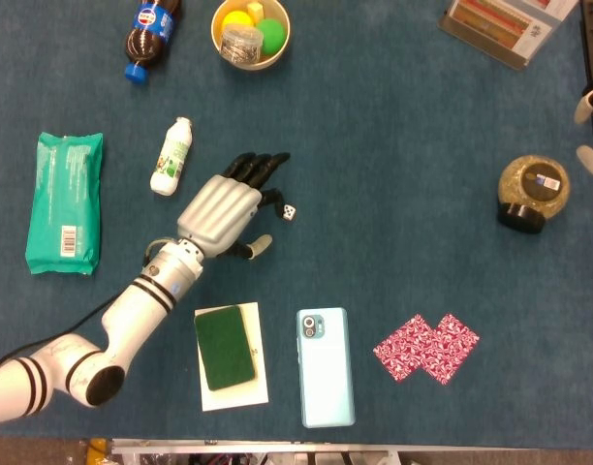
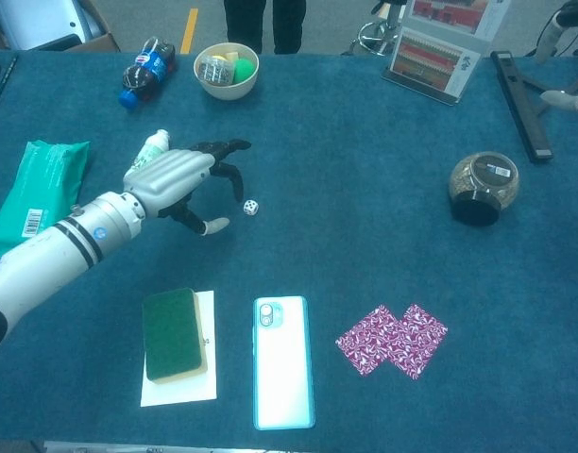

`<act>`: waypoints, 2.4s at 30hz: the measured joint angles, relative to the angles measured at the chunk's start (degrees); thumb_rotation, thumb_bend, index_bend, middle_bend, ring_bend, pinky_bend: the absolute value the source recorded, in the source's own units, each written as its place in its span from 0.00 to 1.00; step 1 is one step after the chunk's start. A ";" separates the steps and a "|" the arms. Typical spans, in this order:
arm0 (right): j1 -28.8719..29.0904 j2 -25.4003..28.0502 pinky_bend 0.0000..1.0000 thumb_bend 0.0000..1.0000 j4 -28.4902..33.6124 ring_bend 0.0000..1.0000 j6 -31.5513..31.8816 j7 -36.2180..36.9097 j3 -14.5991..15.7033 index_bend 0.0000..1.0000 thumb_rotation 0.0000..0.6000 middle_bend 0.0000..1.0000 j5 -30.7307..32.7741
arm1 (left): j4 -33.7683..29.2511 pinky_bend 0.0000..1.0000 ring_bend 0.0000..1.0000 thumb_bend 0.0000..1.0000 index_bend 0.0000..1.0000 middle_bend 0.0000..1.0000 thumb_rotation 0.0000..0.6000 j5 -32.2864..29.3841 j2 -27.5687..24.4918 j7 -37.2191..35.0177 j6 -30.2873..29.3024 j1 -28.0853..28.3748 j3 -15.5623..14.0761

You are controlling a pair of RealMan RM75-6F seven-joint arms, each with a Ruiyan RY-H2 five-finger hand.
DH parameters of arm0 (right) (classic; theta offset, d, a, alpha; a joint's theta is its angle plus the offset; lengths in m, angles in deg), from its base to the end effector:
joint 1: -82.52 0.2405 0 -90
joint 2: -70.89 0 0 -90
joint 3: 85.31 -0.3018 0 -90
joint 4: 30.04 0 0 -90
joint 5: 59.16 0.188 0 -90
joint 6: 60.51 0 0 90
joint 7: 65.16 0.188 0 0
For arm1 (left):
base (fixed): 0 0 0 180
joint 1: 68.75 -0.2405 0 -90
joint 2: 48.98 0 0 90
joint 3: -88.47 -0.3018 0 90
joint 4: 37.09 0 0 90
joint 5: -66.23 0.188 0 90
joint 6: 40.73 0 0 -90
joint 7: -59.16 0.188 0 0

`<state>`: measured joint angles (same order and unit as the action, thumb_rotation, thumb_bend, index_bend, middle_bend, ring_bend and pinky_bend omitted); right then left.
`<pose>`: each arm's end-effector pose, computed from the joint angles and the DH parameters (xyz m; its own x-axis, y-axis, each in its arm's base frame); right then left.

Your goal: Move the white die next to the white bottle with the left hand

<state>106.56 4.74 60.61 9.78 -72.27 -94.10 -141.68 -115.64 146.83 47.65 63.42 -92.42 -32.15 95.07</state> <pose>-0.2646 -0.3500 0.1678 0.5000 0.0030 0.8660 -0.8358 -0.2602 0.4834 -0.1759 0.3528 -0.0772 0.3400 0.4066 0.8480 0.8747 -0.4679 -0.1263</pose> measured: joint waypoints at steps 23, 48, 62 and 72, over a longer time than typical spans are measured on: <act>-0.66 0.43 0.34 0.21 -0.97 0.26 0.51 1.24 0.46 0.48 1.00 0.37 0.67 | 12.90 0.04 0.00 0.31 0.38 0.00 1.00 6.25 4.97 -11.21 2.37 8.41 -0.92; -1.24 0.28 0.34 0.21 -1.46 0.26 0.66 1.50 0.77 0.48 1.00 0.37 1.51 | 16.22 0.03 0.00 0.31 0.37 0.00 1.00 4.64 5.55 -9.42 3.24 10.25 -2.54; -1.33 0.17 0.34 0.21 -1.70 0.26 0.47 1.56 0.80 0.48 1.00 0.37 1.82 | 17.03 0.03 0.00 0.31 0.39 0.00 1.00 3.20 5.63 -9.34 4.22 9.96 -3.38; -1.34 0.13 0.34 0.21 -1.78 0.26 0.51 1.64 0.73 0.48 1.00 0.37 1.86 | 17.10 0.03 0.00 0.31 0.44 0.00 1.00 3.07 5.89 -9.29 3.98 9.86 -3.64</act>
<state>105.22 4.87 58.83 10.30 -70.63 -93.38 -139.82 -98.54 149.90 53.54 54.13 -88.44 -22.29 91.43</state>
